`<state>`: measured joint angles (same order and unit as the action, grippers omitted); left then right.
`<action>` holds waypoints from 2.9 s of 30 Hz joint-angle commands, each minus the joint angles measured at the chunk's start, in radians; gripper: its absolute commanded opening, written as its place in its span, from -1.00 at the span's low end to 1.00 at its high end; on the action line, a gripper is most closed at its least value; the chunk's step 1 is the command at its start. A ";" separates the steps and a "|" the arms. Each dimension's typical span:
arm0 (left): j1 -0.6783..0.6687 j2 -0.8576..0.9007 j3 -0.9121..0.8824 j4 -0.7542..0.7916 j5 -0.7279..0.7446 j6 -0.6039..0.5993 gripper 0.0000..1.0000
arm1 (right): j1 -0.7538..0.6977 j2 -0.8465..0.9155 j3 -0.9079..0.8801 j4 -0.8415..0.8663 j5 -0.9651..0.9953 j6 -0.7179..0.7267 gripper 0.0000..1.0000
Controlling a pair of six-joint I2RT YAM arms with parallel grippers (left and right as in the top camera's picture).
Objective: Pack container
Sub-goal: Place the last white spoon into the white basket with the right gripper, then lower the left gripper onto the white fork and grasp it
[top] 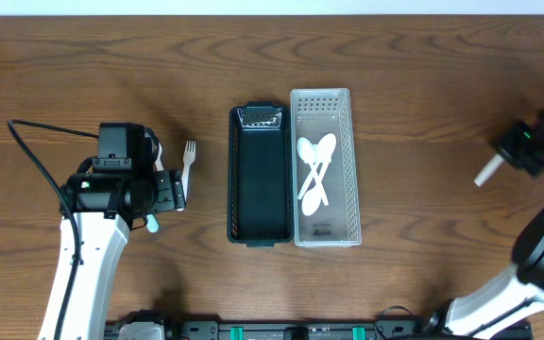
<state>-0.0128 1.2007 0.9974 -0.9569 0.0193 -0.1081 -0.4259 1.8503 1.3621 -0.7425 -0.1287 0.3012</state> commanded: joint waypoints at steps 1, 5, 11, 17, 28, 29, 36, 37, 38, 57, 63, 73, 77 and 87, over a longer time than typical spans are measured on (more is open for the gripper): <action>0.006 0.001 0.005 0.001 -0.008 -0.002 0.68 | 0.167 -0.145 0.055 -0.024 -0.071 -0.037 -0.98; 0.006 0.001 0.005 0.001 -0.008 -0.002 0.68 | 0.393 -0.207 0.078 -0.031 -0.070 -0.025 -0.98; 0.006 0.001 0.005 0.001 -0.008 -0.002 0.68 | 0.630 -0.178 0.080 -0.024 -0.061 0.032 -0.97; 0.006 0.001 0.005 0.001 -0.008 -0.002 0.68 | 0.759 -0.071 0.079 -0.039 -0.048 0.010 -0.98; 0.006 0.001 0.005 0.001 -0.008 -0.002 0.69 | 0.842 0.042 0.080 -0.038 -0.047 -0.072 -0.53; 0.006 0.001 0.005 0.001 -0.008 -0.002 0.69 | 0.842 0.038 0.082 -0.029 -0.044 -0.089 -0.42; 0.006 0.000 0.078 -0.031 -0.008 0.000 0.68 | 0.799 -0.044 0.209 -0.101 0.063 -0.108 -0.23; 0.006 0.001 0.105 -0.039 -0.008 0.002 0.67 | 0.786 -0.062 0.229 -0.115 0.084 -0.107 -0.22; 0.006 0.001 0.139 -0.045 -0.007 0.006 0.68 | 0.768 -0.085 0.248 -0.128 0.105 -0.105 -0.21; -0.059 0.548 0.356 0.119 0.041 0.119 0.59 | 0.420 -0.249 0.258 -0.344 0.155 -0.071 -0.21; -0.061 0.734 0.356 0.102 0.042 0.100 0.59 | 0.420 -0.249 0.258 -0.351 0.161 -0.074 -0.21; -0.061 0.822 0.353 0.113 0.042 0.100 0.60 | 0.420 -0.249 0.258 -0.349 0.178 -0.074 -0.21; -0.061 0.823 0.346 0.133 0.042 0.100 0.60 | 0.420 -0.249 0.258 -0.350 0.178 -0.074 -0.21; -0.061 0.827 0.317 0.136 0.042 0.100 0.60 | 0.420 -0.249 0.258 -0.351 0.178 -0.074 -0.21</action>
<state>-0.0750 2.0125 1.3384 -0.8200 0.0536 -0.0185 0.0017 1.5990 1.6257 -1.0893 0.0357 0.2237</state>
